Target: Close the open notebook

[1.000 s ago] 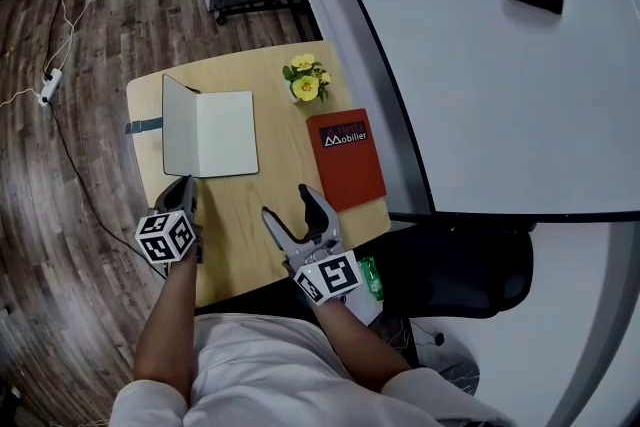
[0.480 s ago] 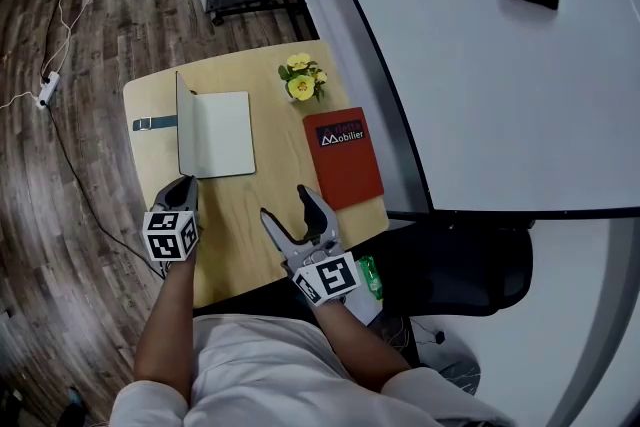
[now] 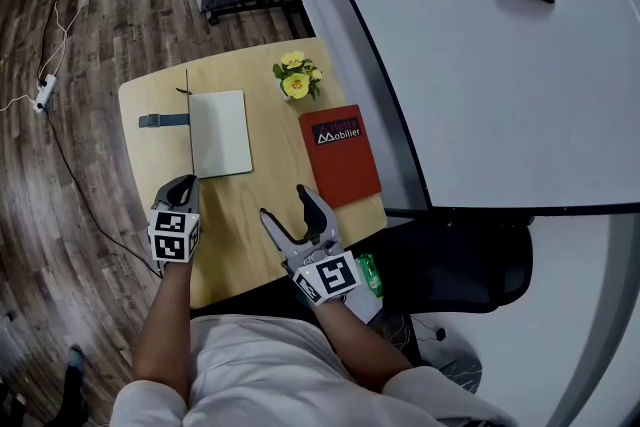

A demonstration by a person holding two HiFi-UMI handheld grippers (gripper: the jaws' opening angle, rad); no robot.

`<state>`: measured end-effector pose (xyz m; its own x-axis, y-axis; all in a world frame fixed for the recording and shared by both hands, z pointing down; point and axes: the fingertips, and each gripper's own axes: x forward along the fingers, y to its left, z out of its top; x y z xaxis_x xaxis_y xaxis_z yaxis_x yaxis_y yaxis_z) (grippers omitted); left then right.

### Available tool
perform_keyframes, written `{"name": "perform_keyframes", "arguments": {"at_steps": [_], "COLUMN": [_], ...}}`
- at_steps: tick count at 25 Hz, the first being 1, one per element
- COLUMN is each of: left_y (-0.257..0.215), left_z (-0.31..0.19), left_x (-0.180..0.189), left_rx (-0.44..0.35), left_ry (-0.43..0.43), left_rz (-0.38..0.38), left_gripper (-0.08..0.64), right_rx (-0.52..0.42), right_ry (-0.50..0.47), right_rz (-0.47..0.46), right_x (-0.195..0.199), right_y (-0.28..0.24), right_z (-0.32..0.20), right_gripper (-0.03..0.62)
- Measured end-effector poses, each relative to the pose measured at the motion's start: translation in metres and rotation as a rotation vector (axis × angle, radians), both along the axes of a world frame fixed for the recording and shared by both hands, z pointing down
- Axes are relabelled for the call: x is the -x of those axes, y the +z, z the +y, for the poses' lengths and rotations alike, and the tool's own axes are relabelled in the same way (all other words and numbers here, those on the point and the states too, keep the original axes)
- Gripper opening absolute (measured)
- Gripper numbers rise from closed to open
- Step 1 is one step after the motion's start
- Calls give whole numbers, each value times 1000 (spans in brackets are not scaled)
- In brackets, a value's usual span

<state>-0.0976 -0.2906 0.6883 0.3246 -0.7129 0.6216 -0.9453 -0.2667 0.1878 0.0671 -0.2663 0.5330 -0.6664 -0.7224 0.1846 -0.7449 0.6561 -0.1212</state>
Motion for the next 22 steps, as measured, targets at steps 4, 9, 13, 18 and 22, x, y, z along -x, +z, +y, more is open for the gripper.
{"name": "perform_keyframes", "arguments": {"at_steps": [4, 9, 13, 18, 22], "left_y": [0, 2, 4, 7, 8], "left_z": [-1, -3, -4, -5, -5], "left_x": [-10, -18, -23, -27, -30], "left_rx": [-3, -8, -12, -15, -12], "left_ry": [65, 123, 164, 207, 236], "left_rz": [-58, -105, -132, -172, -201], "left_gripper": [18, 21, 23, 25, 25], "right_rx": [-3, -3, -2, -3, -1], "right_ry": [6, 12, 15, 21, 26], "right_rz": [-4, -7, -7, -8, -8], "right_x": [-3, -4, -3, -4, -5], "right_y": [0, 1, 1, 2, 1], "right_z": [-1, -3, -3, -6, -6], "right_gripper": [328, 328, 328, 328, 328]}}
